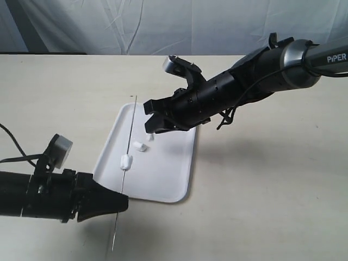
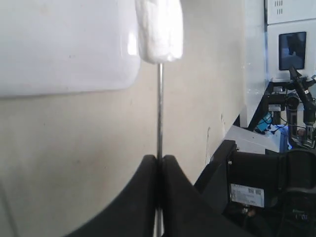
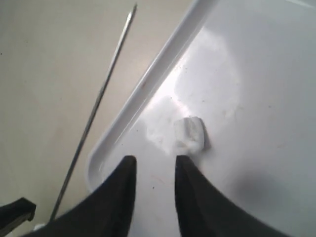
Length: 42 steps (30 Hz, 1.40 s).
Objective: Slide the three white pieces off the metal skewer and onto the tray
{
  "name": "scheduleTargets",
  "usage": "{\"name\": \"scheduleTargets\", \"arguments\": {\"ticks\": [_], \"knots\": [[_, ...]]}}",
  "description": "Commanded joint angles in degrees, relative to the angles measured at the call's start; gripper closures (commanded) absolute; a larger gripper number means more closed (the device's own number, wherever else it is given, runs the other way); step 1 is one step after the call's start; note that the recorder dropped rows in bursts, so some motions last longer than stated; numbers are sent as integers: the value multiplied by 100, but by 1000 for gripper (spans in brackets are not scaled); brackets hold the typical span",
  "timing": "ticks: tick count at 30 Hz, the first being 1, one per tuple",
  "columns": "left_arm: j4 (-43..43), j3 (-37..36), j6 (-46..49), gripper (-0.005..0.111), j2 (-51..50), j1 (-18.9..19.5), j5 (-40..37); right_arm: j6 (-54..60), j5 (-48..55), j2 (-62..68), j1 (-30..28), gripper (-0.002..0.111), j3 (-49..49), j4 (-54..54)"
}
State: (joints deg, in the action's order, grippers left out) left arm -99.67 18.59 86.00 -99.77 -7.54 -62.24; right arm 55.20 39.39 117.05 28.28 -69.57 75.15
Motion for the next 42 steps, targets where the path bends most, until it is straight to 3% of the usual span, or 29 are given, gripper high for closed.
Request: {"name": "scheduleTargets", "arguments": {"ticks": [1, 12, 21, 30, 42], "knots": [[-28, 252, -200, 107, 60, 4, 132, 14, 248, -17, -22, 64, -18, -121], [-28, 546, -343, 107, 60, 4, 405, -78, 1256, -17, 3, 62, -18, 480], [-28, 551, -343, 107, 60, 4, 279, -89, 1059, -17, 449, 63, -18, 517], [-28, 551, -356, 107, 60, 4, 82, -89, 952, -17, 484, 87, -18, 442], [-28, 290, -241, 107, 60, 4, -54, -89, 771, -17, 484, 87, -18, 356]]}}
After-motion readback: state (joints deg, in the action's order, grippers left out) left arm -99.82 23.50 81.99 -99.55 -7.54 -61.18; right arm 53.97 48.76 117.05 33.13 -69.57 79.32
